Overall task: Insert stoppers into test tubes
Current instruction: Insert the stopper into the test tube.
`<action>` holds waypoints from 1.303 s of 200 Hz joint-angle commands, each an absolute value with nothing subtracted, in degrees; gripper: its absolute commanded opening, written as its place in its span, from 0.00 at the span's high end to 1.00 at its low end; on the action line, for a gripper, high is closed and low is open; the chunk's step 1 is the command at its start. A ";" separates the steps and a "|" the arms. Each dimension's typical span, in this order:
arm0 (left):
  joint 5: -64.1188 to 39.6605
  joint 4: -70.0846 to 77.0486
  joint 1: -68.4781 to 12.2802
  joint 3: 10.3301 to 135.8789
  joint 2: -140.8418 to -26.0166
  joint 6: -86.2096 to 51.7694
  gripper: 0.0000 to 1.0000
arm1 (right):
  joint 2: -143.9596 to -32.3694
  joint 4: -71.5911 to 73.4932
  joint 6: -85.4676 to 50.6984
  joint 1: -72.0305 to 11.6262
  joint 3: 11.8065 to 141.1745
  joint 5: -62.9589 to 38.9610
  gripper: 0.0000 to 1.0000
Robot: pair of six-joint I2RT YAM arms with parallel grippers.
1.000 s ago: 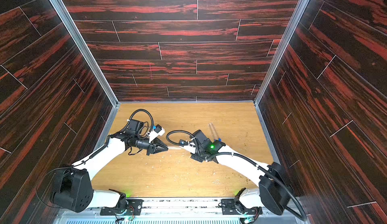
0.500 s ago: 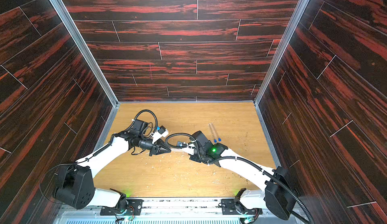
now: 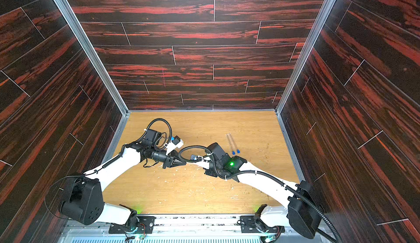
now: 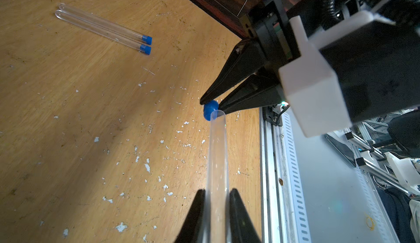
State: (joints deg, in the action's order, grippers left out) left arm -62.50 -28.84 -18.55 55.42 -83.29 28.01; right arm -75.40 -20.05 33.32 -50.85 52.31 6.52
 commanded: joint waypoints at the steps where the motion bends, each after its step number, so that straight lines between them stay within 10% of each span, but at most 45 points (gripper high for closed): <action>1: -63.81 -29.30 -18.89 56.78 -83.23 28.65 1.00 | -73.74 -19.86 34.28 -51.50 52.03 5.17 0.80; 260: -61.04 -31.33 -19.34 57.68 -83.15 29.62 1.00 | -73.30 -19.69 34.54 -52.12 52.02 4.76 0.80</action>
State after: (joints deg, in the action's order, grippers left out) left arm -60.42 -30.44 -19.00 56.58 -83.29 28.67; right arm -75.20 -19.84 33.58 -51.22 52.31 6.63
